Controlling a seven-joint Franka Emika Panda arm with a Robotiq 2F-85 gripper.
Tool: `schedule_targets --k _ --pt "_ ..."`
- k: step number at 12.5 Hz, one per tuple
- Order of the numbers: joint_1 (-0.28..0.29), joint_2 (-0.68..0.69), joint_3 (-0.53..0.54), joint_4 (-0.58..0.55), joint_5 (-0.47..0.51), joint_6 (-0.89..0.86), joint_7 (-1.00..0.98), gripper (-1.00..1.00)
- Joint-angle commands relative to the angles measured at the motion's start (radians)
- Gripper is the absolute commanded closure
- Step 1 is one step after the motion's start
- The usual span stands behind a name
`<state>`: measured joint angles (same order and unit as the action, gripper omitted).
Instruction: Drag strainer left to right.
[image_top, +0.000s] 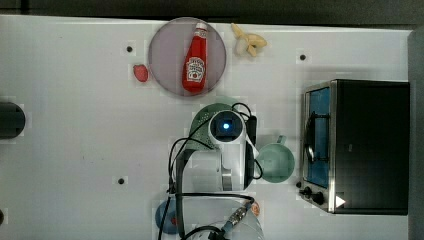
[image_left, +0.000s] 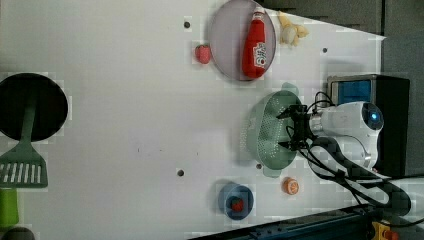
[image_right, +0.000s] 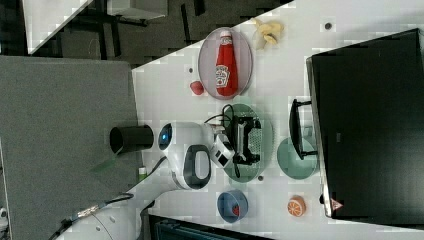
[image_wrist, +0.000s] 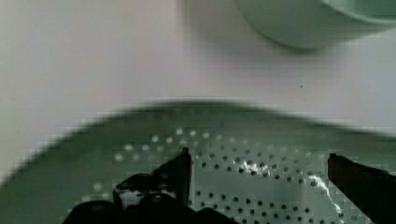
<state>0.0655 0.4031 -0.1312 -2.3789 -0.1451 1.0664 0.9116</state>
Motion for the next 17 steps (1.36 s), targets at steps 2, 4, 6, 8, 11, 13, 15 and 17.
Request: schedule_targets --k 2,4,6,8,11,13,15,17 --pt "0.017 -0.136 0.050 -0.001 -0.004 -0.015 -0.168 -1.00" --pt "0.017 -0.263 0.068 0.011 0.004 -0.118 -0.278 -1.00" --pt "0.015 -0.403 0.066 0.054 0.010 -0.310 -0.404 -1.00" --pt "0.015 -0.535 0.059 0.129 0.049 -0.509 -0.525 -1.00" --pt "0.015 -0.669 0.053 0.272 0.120 -0.792 -0.723 -1.00" --pt "0.015 -0.705 0.049 0.350 0.119 -0.925 -0.898 -1.00" --pt "0.014 -0.705 0.034 0.414 0.110 -0.952 -0.953 -1.00" --pt "0.014 -0.697 0.030 0.448 0.107 -0.961 -0.976 -1.00"
